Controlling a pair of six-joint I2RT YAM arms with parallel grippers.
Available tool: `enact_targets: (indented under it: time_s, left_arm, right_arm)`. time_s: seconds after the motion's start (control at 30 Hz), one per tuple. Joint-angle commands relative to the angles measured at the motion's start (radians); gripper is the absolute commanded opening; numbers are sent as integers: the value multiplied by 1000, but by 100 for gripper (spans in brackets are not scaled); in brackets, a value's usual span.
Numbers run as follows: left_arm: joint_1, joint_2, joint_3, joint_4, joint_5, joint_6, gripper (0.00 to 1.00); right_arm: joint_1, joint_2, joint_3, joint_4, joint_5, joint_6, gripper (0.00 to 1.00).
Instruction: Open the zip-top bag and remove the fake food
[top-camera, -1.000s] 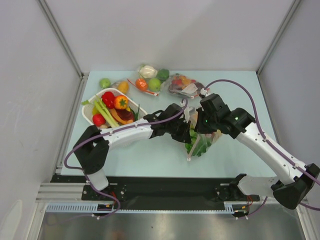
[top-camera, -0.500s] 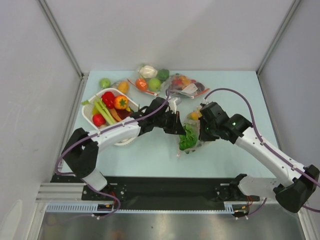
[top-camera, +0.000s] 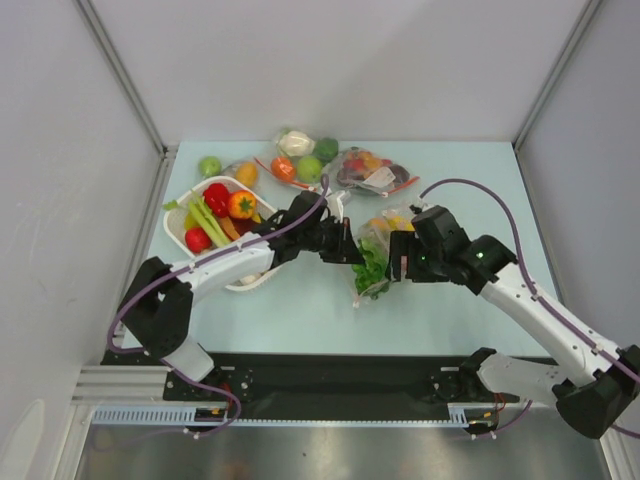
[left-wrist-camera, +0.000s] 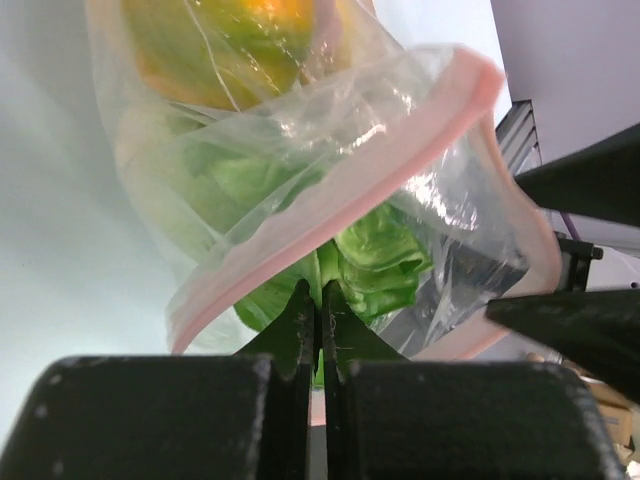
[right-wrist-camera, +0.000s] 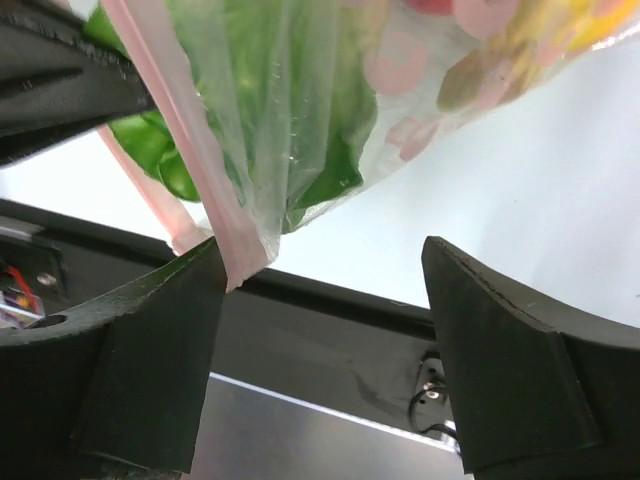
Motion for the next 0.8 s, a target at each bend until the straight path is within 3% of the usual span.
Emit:
enact_targets:
  time_s: [0.0,0.2,0.37,0.53,0.77]
  left_arm:
    - [6,-20,-2,68,23,19,0]
    - [6,-22,-5,64,20,25,0]
    - [6,-23,-8,53,20,31,0]
    - [6,-25,-15,55,23,33,0]
    - [6,-23,-21,48,17,36,0]
  right_arm:
    - [-60,-75,-34,64,-40,35,83]
    - [-207,-86,-141,142,-125,38,84]
    - [-354,-78,-215,308,-227,78,84]
    - [-385,-31,-247,403,-291,108,83]
    - [-402,-100,-298,508,-316,227,82]
